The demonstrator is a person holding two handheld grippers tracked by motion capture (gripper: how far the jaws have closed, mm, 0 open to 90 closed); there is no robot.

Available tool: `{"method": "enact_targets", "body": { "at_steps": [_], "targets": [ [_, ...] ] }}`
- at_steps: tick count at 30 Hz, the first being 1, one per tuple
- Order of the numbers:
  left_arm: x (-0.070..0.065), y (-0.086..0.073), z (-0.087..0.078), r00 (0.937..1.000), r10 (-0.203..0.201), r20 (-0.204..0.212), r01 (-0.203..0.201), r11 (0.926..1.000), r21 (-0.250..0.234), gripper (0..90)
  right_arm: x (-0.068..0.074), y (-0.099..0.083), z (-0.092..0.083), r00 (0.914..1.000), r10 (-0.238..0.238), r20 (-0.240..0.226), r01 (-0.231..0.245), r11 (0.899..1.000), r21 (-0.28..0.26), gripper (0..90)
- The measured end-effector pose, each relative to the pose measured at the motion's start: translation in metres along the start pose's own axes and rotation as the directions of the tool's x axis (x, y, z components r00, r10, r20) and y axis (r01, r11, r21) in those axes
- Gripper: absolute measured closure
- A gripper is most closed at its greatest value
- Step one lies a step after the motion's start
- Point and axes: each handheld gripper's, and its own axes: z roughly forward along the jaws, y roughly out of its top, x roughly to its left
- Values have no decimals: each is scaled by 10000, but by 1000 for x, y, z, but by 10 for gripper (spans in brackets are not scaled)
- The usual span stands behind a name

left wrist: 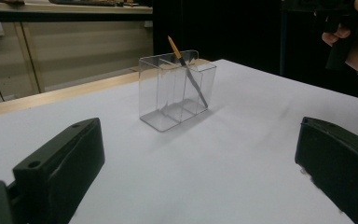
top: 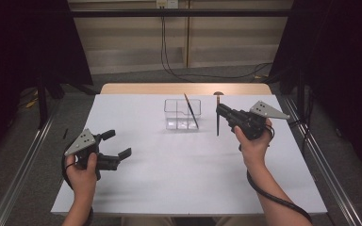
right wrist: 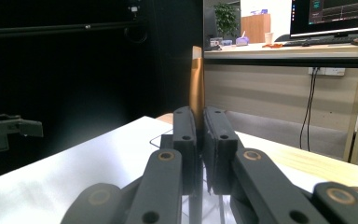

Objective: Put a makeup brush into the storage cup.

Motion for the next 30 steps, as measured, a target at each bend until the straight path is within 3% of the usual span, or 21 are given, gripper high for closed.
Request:
{"method": "enact_targets", "body": {
  "at_steps": [30],
  "targets": [
    [2, 0, -3, 9999, -85, -64, 84, 9999, -64, 12, -9, 21, 15, 9996, -106, 254, 118, 9987, -494, 846]
  ]
}}
